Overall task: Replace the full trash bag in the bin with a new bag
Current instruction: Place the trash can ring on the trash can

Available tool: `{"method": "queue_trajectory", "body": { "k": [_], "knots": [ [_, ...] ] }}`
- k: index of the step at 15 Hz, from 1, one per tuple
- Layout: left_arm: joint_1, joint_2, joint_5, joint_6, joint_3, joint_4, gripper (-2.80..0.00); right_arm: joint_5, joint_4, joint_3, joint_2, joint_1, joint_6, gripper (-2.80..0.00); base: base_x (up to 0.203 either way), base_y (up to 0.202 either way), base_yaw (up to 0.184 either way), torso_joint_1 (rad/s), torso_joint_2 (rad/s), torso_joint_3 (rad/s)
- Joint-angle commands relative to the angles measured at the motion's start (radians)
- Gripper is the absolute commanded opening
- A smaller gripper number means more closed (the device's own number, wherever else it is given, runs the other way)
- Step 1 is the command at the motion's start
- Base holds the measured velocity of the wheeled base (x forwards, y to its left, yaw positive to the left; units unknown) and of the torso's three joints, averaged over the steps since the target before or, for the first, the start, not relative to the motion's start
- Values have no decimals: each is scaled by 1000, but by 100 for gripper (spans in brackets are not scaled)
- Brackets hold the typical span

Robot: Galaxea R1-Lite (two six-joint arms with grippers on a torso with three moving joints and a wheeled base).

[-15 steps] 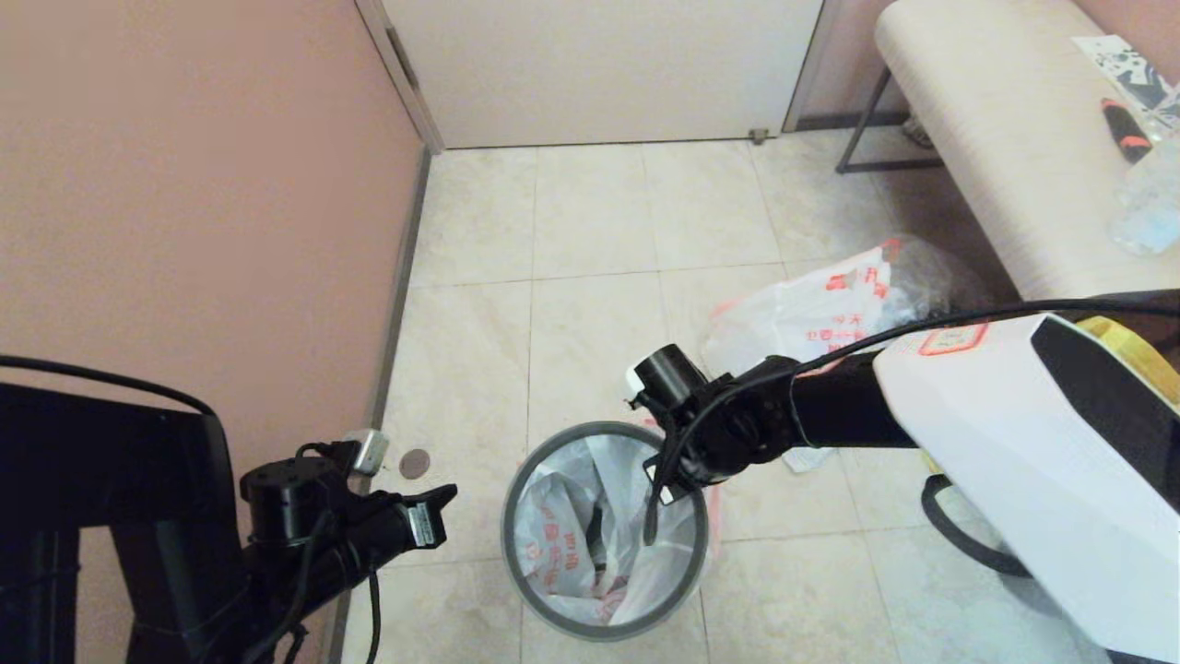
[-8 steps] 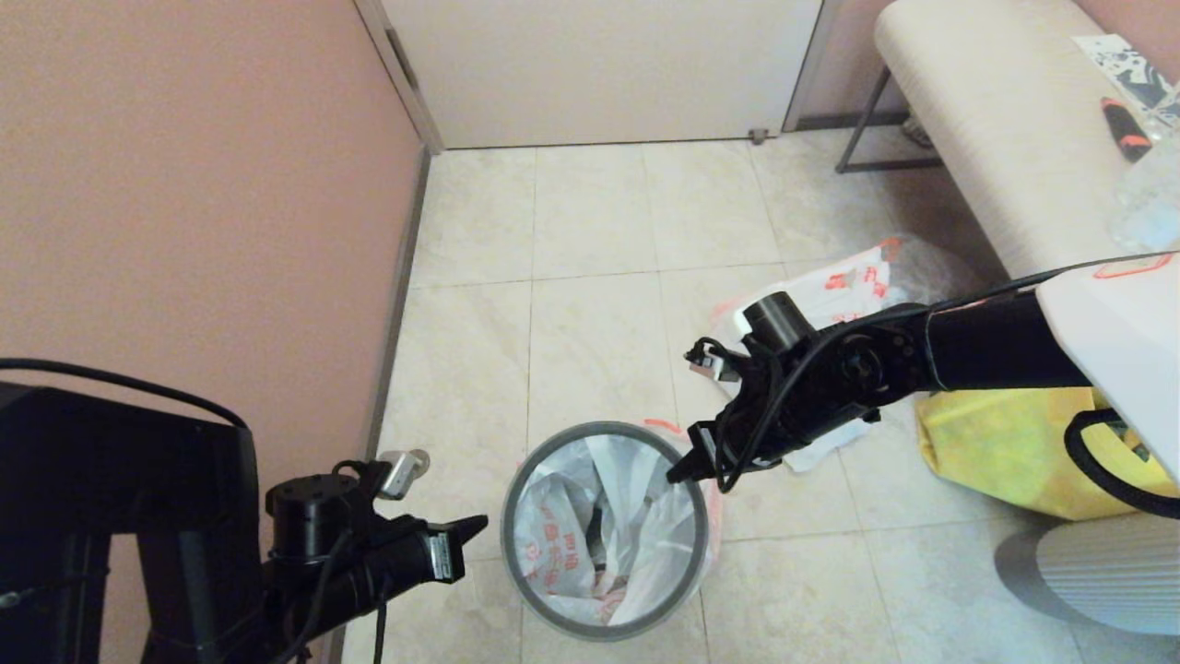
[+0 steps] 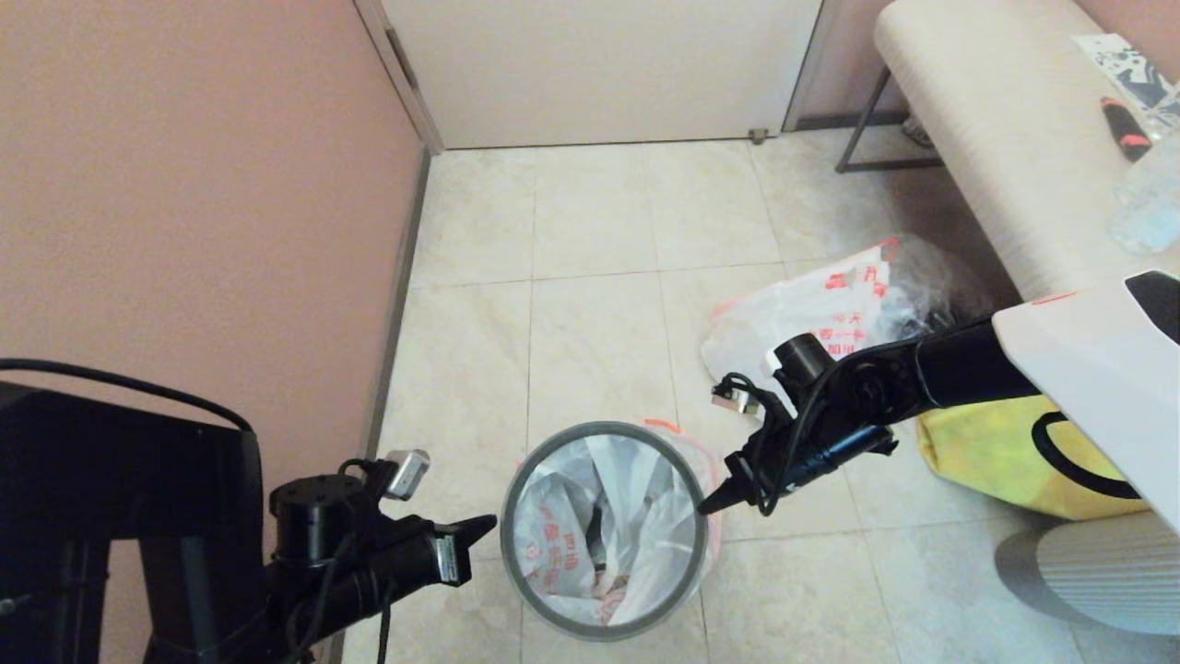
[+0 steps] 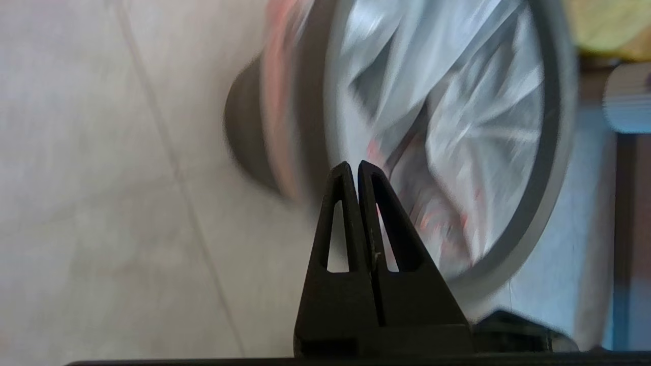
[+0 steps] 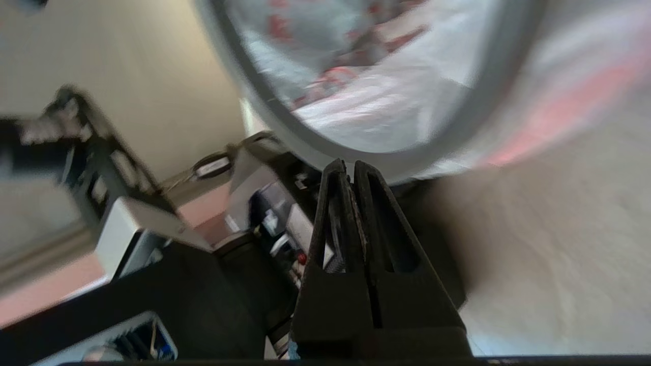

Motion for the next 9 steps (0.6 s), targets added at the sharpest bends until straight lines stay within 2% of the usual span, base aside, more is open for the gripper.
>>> {"method": "queue_trajectory", "body": {
  "k": [1, 4, 6, 9],
  "knots": [
    [-14, -1, -2, -1, -49, -9, -280, 39, 2, -2, 27, -4, -16, -280, 0, 0, 0, 0, 0, 0],
    [-32, 20, -24, -1, -104, -9, -280, 57, 0, -5, 62, -5, -64, -280, 0, 0, 0, 0, 0, 0],
    [-33, 35, -35, 1, -147, -6, -280, 122, -32, -8, 97, -22, -116, -280, 0, 0, 0, 0, 0, 0],
    [-36, 47, -98, 0, -180, 19, -280, 134, -68, -55, 137, -21, -124, -280, 0, 0, 0, 0, 0, 0]
  ]
}}
